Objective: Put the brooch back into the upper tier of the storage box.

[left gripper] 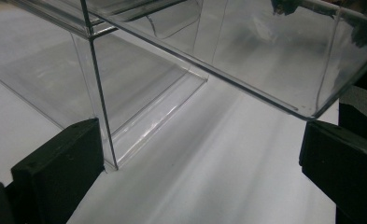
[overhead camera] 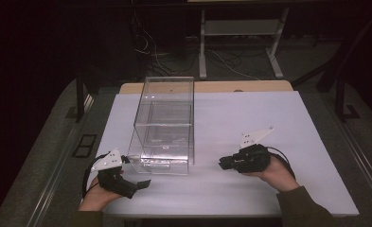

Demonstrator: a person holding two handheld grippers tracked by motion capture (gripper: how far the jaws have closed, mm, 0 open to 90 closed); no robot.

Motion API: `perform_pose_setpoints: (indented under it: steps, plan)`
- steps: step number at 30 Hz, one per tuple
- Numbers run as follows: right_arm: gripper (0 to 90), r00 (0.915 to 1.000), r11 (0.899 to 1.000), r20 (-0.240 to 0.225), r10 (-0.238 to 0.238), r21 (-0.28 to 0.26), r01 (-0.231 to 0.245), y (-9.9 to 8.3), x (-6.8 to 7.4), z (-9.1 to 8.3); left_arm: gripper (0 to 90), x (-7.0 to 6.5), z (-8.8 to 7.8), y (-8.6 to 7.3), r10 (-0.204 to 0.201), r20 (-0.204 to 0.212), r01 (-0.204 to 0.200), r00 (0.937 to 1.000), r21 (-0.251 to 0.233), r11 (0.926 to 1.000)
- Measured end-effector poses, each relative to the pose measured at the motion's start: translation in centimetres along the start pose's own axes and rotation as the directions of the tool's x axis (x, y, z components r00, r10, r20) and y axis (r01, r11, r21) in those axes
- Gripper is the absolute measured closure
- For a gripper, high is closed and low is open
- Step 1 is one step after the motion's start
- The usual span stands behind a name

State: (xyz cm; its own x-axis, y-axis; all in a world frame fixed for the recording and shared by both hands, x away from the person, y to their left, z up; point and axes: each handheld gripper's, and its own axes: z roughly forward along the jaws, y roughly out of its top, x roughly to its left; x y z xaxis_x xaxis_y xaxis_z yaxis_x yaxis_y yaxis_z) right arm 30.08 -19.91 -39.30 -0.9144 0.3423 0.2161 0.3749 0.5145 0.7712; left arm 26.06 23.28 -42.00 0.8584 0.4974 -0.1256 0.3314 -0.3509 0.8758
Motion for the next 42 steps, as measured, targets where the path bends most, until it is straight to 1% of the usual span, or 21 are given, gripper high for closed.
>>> perform_pose_setpoints:
  steps: [7,13,23,26,42]
  plan:
    - [78.0,0.9998,1.0,-0.019,-0.009,-0.012,0.009,0.8,0.4,-0.6,0.0,0.0,-0.1,0.0,-0.005,-0.001,0.005,1.0,-0.002,1.0]
    - [78.0,0.9988,0.999,-0.043,-0.026,-0.026,0.025,1.8,0.9,-1.0,0.0,0.0,-0.1,0.0,-0.005,-0.003,0.005,1.0,-0.004,1.0]
    - [78.3,0.9964,0.998,-0.065,-0.054,-0.041,0.052,3.7,1.6,-2.0,0.0,0.0,-0.2,0.0,-0.012,-0.003,0.012,0.9999,-0.012,0.9999]
    - [78.4,0.9963,0.997,-0.059,-0.061,-0.045,0.059,4.3,1.7,-2.3,0.0,0.0,-0.2,0.0,-0.008,-0.003,0.008,1.0,-0.013,0.9999]
    - [78.6,0.9936,0.994,-0.081,-0.08,-0.08,0.073,7.6,2.4,-4.1,0.0,0.0,-0.3,0.0,-0.015,-0.003,0.015,0.9999,-0.018,0.9997]
